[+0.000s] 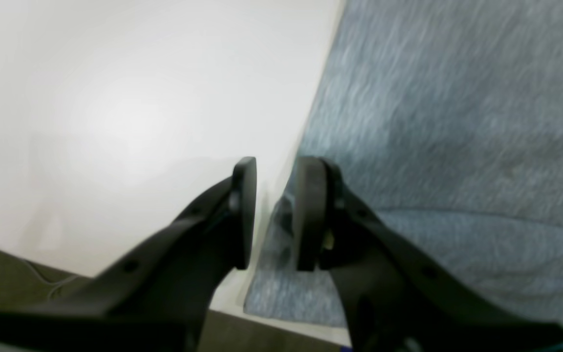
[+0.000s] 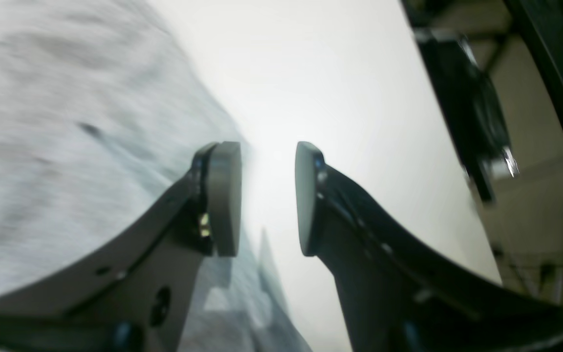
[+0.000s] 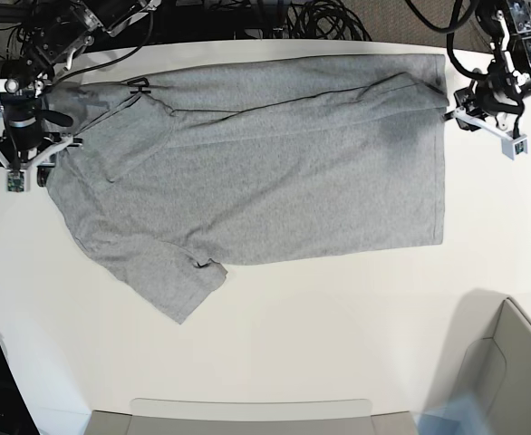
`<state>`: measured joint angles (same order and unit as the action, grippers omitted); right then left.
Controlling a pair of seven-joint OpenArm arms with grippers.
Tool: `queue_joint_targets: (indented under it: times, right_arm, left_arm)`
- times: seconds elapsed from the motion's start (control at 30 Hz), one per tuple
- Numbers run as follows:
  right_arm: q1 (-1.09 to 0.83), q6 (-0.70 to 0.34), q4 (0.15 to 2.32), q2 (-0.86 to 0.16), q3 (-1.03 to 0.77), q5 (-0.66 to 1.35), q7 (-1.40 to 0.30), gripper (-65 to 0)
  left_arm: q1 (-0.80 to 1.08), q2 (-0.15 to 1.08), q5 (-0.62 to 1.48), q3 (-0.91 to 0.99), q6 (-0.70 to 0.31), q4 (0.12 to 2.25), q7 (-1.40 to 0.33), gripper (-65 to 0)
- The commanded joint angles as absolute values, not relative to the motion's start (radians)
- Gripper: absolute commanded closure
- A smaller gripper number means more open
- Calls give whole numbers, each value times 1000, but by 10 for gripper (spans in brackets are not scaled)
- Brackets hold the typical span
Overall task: Fold the T-shirt properly
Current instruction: 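Move both grippers to the hem corners of the shirt and grasp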
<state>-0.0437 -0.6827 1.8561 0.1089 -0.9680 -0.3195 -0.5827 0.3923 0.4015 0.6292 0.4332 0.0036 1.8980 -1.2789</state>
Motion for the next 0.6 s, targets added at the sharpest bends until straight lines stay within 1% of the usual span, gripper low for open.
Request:
queue_joint_targets:
  times: [0.0, 0.07, 0.13, 0.2, 0.23, 0.3, 0.43, 0.57]
  right_arm:
    - [-10, -698, 1877, 99, -938, -315, -553, -193]
    - [24, -698, 1867, 101, -886, -351, -553, -193]
    - [82, -698, 1830, 101, -842, -378, -555, -193]
    - [148, -698, 1768, 99, -812, -417, -555, -193]
    - [185, -698, 1733, 99, -802, -441, -555, -193]
    - [262, -698, 1650, 99, -789, -489, -555, -193]
    - [397, -698, 1440, 96, -783, -573, -545, -193]
    - [473, -698, 1236, 61, -769, -593, -544, -192]
  left_arm:
    - [380, 417, 634, 444, 12, 1916, -1287, -152]
    - [349, 412, 638, 435, 8, 1916, -1287, -152]
    - [298, 381, 639, 406, 8, 1916, -1287, -150]
    - [249, 366, 639, 360, 8, 1916, -1288, -147]
    - [225, 363, 639, 335, 8, 1916, -1288, -135]
    - [183, 338, 634, 283, 13, 1916, -1288, -105]
    - [153, 303, 633, 239, 16, 1916, -1288, -56]
    - [151, 286, 633, 222, 16, 1916, -1288, -43]
